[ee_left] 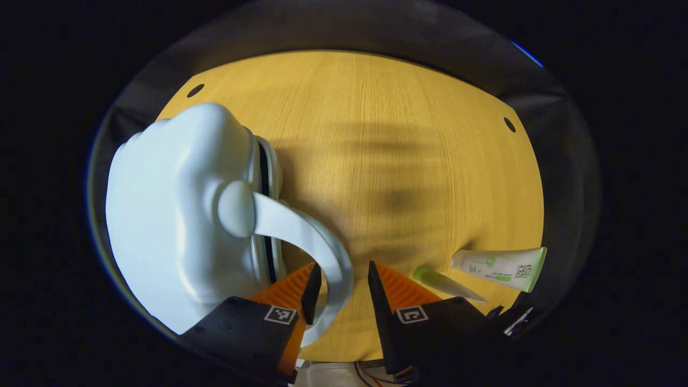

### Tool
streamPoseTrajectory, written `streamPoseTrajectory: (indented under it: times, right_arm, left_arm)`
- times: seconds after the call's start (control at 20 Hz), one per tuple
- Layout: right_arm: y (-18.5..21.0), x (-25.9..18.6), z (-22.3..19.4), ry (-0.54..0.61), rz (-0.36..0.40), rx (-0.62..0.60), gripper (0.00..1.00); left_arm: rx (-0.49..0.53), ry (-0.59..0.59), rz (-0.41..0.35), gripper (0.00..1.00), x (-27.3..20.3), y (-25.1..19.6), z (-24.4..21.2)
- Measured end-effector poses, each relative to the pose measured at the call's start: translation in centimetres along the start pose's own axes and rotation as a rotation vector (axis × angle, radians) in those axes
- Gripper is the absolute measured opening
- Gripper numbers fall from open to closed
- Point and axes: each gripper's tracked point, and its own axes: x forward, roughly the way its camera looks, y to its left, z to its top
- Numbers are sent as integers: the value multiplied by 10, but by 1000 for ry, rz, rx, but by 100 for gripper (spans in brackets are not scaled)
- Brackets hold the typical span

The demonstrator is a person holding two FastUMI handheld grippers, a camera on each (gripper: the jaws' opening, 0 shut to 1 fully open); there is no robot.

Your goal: First open the suitcase, pack the skin care products into it, and then close the suitcase.

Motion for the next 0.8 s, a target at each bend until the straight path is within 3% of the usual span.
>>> streamPoseTrajectory:
  times: [0.1, 0.25, 0.45, 0.8]
  right_arm:
    - [-4, 2, -1, 2, -6, 9, 99]
    - [-5, 6, -2, 7, -9, 25, 99]
    - [-3, 9, -5, 12, -3, 33, 98]
    - [6, 11, -4, 16, 20, 22, 98]
  left_arm:
    - [10, 1, 8, 47, 3, 2, -1]
    - [23, 2, 23, 14, 3, 8, -1]
    - [20, -1, 0, 6, 3, 8, 1]
    - [93, -50, -45, 6, -14, 3, 3]
